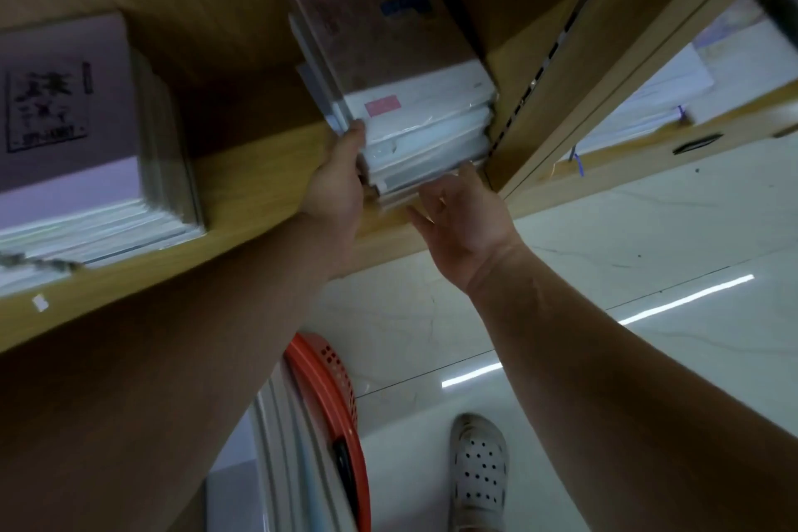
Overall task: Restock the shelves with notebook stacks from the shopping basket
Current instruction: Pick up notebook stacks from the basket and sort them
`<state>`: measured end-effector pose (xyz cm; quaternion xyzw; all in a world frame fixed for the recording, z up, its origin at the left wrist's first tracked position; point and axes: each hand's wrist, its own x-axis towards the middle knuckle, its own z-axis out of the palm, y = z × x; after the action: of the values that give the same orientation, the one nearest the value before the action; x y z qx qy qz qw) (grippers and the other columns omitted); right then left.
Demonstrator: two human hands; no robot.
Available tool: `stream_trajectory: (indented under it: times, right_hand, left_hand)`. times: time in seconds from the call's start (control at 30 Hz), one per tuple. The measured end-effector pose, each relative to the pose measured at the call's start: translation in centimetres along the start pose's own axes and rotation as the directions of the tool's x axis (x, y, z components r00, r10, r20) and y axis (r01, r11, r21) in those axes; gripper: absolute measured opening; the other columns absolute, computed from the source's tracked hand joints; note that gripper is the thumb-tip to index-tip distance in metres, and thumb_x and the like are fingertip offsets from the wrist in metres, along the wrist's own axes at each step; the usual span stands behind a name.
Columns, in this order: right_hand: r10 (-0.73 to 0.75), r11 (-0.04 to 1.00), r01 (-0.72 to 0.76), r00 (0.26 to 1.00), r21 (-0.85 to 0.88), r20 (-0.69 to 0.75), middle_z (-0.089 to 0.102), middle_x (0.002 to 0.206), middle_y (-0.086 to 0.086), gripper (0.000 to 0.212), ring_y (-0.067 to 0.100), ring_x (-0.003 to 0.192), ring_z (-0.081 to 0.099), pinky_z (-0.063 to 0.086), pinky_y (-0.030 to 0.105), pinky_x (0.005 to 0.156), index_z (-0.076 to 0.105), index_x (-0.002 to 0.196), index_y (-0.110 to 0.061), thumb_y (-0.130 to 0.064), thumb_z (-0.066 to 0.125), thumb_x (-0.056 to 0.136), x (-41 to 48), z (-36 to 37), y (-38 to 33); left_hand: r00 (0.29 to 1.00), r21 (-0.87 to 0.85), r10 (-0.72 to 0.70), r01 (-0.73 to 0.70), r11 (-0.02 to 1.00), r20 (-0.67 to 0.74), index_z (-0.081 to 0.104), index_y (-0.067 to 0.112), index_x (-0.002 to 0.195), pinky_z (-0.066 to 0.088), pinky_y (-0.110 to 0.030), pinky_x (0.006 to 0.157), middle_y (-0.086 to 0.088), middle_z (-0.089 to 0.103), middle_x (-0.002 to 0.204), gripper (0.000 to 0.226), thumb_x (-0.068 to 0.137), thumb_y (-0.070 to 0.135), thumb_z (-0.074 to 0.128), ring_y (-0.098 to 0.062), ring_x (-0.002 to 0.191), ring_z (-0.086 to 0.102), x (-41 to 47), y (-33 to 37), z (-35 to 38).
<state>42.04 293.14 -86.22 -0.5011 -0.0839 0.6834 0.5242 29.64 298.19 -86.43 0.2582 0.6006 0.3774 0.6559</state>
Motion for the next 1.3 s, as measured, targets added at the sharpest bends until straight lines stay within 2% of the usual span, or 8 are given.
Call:
stream_trajectory:
  times: [0.17,0.33,0.47,0.57,0.67,0.93,1.07,1.3]
  right_hand:
    - [-0.005,0.991,0.007,1.0,-0.132,0.018,0.069,0.131,-0.007,0.055,0.018,0.127,0.062,0.041,0.053,0.116,0.048,0.143,-0.039,-0.007,0.053,0.098,0.6,-0.4,1.6]
    - [-0.009,1.0,0.008,1.0,0.03,0.024,0.065,0.14,-0.007,0.064,0.015,0.131,0.06,0.036,0.047,0.12,0.05,0.137,-0.049,-0.014,0.056,0.083,0.7,-1.0,2.2]
    - [-0.015,0.995,0.011,0.999,0.096,0.043,0.065,0.139,-0.007,0.08,0.011,0.124,0.061,0.034,0.045,0.122,0.034,0.155,-0.046,-0.001,0.049,0.091,1.2,-0.9,2.2]
    - [-0.033,0.994,0.031,0.999,0.1,0.017,0.066,0.132,-0.006,0.072,0.012,0.118,0.064,0.038,0.043,0.119,0.046,0.135,-0.052,0.009,0.042,0.098,1.2,0.2,2.5]
    - [-0.06,0.996,0.062,0.998,0.064,-0.036,0.067,0.135,-0.003,0.063,0.016,0.123,0.064,0.041,0.042,0.118,0.053,0.118,-0.05,0.009,0.043,0.098,1.2,1.1,3.1]
    - [-0.09,0.996,0.092,0.993,0.023,-0.077,0.072,0.122,-0.015,0.06,0.007,0.114,0.065,0.041,0.041,0.117,0.066,0.122,-0.039,0.011,0.043,0.098,0.8,-0.2,3.8]
    - [-0.058,0.985,0.08,0.988,0.153,-0.14,0.062,0.139,-0.008,0.056,0.014,0.131,0.058,0.036,0.044,0.122,0.056,0.14,-0.03,0.01,0.047,0.102,1.6,-1.4,4.0]
    - [-0.045,0.984,0.063,0.993,0.165,-0.112,0.049,0.155,-0.002,0.067,0.015,0.133,0.057,0.034,0.042,0.123,0.034,0.16,-0.016,0.011,0.045,0.1,2.4,-0.5,4.3]
  left_hand:
    - [1.0,-0.034,0.011,-0.011,0.999,0.011,0.062,0.02,0.13,0.056,-0.049,0.097,-0.001,0.073,0.117,0.037,0.099,0.038,0.052,-0.023,0.105,0.071,1.6,0.6,-0.6]
    - [1.0,-0.141,0.009,-0.008,0.99,0.002,0.054,0.007,0.142,0.064,-0.045,0.082,-0.013,0.076,0.118,0.063,0.089,0.04,0.064,-0.028,0.097,0.077,3.5,1.5,0.9]
    - [0.996,0.067,0.085,-0.084,0.994,-0.013,0.07,0.007,0.122,0.058,-0.029,0.063,-0.01,0.079,0.104,0.038,0.101,0.033,0.053,-0.016,0.074,0.077,5.1,1.9,0.8]
    - [0.993,0.154,0.112,-0.114,0.981,0.023,0.075,0.016,0.102,0.055,-0.031,0.075,0.002,0.08,0.086,0.03,0.101,0.036,0.053,-0.012,0.071,0.075,5.6,2.4,0.1]
    - [0.995,0.129,0.102,-0.1,0.987,-0.006,0.066,0.012,0.127,0.056,-0.031,0.076,0.0,0.078,0.103,0.042,0.098,0.042,0.059,-0.012,0.082,0.075,5.6,2.1,-0.4]
    - [0.994,-0.271,0.044,-0.07,0.96,-0.098,0.056,0.016,0.144,0.042,-0.046,0.115,-0.009,0.06,0.145,0.054,0.106,0.051,0.039,-0.03,0.135,0.054,6.0,2.6,-0.5]
    - [0.994,-0.144,0.061,-0.074,0.987,-0.091,0.07,0.014,0.129,0.048,-0.053,0.109,-0.009,0.072,0.13,0.069,0.081,0.061,0.054,-0.033,0.12,0.067,8.7,2.7,-0.5]
    - [0.988,0.021,0.119,-0.121,0.992,0.099,0.071,0.02,0.125,0.048,-0.048,0.111,-0.006,0.075,0.123,0.063,0.094,0.066,0.041,-0.026,0.118,0.069,8.6,3.4,-1.0]
